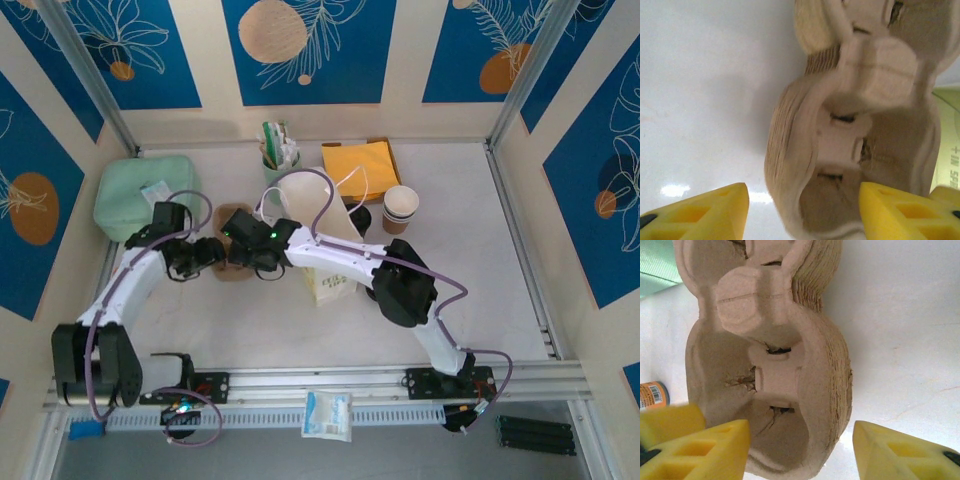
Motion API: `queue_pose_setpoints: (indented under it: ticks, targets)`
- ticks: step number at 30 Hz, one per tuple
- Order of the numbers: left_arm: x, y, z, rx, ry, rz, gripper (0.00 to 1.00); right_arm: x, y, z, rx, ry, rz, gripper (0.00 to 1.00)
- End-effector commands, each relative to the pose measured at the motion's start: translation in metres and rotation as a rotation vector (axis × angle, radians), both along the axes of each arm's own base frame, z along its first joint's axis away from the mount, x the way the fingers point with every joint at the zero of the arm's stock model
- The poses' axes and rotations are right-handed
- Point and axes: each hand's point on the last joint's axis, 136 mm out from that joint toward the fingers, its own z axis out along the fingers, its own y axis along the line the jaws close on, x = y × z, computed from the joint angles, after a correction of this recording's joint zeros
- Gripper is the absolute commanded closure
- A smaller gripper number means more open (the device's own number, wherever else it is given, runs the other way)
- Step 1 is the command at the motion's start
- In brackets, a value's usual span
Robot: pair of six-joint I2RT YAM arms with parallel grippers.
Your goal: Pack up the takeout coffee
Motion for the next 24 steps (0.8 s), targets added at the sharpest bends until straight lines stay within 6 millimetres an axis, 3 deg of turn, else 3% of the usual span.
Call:
queue_pose_setpoints:
  ticks: [1,15,24]
  targets:
    - [0.019,0.003,0.005,0.014,-0.031,-0.009,0.38,-0.009,0.007,-0.003,0.017,0.039,0.023,0.47]
    - [-0.019,0.007,-0.023,0.023,0.040,0.008,0.38,-0.007,0.016,-0.013,0.039,0.079,0.037,0.59]
    - [-0.053,-0.002,-0.021,-0.052,0.023,0.042,0.47,-0.001,0.016,-0.012,0.044,0.074,0.039,0.63]
